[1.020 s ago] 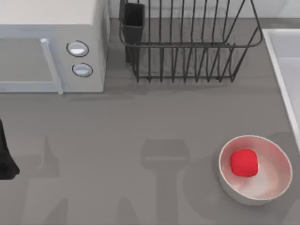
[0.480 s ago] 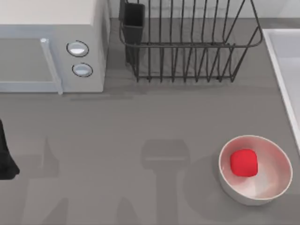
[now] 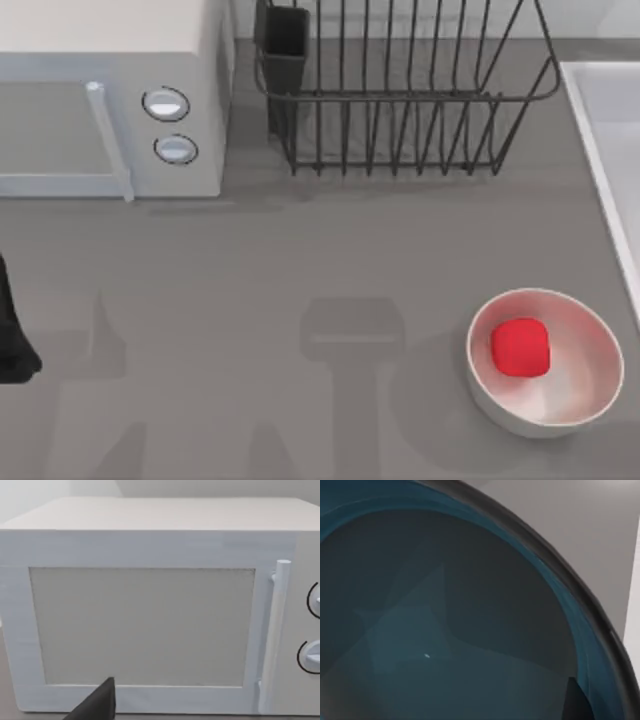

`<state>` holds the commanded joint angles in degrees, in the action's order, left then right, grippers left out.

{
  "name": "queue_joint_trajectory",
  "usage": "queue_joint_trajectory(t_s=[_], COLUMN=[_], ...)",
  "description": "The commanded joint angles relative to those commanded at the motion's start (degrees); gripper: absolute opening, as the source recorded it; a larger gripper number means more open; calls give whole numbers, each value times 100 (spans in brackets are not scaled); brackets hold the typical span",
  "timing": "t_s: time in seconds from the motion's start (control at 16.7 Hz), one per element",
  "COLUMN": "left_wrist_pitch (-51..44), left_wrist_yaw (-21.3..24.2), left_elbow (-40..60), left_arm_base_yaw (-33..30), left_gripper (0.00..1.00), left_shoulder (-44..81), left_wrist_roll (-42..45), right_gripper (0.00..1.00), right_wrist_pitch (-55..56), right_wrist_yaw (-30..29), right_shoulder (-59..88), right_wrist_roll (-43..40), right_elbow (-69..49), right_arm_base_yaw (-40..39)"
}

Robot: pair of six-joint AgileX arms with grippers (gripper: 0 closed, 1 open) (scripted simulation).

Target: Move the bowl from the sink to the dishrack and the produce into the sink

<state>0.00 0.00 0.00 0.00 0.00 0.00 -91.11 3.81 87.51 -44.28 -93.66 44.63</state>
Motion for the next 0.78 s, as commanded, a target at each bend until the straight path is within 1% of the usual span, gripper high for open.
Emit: queue_joint_trajectory(t_s=[0.12,0.3,0.48,0.78], left_wrist_pitch=[0,0,0,0], left_wrist_yaw=[0,0,0,0], left_elbow=[0,0,0,0], left_arm_base_yaw=[0,0,0,0], left_gripper=[100,100,100,100], left_shoulder=[0,0,0,0], left_wrist_roll=[0,0,0,0], right_gripper=[0,0,0,0], right_wrist_pitch=[289,1068,2128,4378], right_wrist_yaw=[-171,-650,-1325,-2647], right_shoulder=[41,168,362,710], right_wrist_roll=[212,748,1441,2701], right_elbow=[-66,-207,-321,-350], right_arm_base_yaw=[-296,-1194,-2574,-5282])
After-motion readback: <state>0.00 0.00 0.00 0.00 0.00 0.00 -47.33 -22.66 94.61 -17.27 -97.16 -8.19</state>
